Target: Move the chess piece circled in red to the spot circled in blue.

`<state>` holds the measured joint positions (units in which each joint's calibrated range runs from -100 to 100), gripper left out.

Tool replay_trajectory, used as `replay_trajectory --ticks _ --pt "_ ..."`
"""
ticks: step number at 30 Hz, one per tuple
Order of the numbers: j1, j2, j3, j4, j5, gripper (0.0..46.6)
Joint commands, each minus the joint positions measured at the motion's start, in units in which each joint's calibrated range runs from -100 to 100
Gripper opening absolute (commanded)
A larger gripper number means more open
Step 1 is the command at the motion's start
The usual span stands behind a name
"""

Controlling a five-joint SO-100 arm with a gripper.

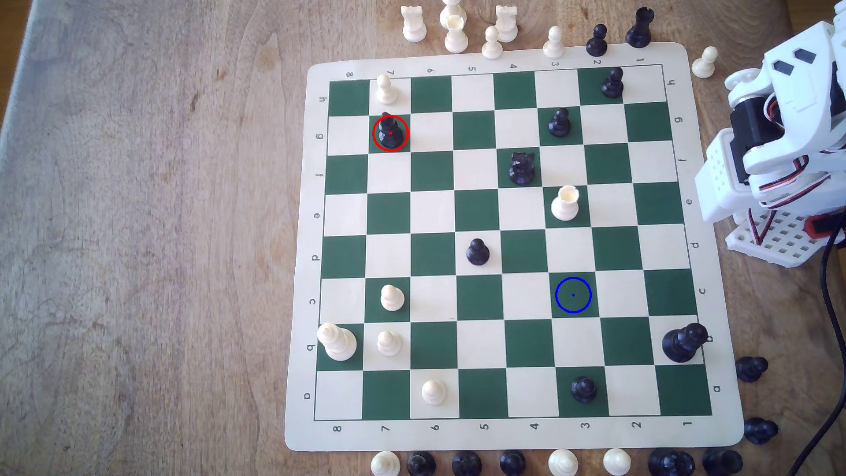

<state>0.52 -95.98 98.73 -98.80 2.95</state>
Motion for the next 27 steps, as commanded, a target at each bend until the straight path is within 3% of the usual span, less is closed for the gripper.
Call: replay_trajectory --ticks 1,9,15,27 --pt "-0.2 0.1 1.2 4.9 0.2 0.2" --pt "0.6 0.1 -4.5 19.7 0.2 0.2" --pt "4.4 0.1 -16.9 52.5 0.0 0.2" --pt "11.1 15.0 -35.4 91.6 0.0 0.2"
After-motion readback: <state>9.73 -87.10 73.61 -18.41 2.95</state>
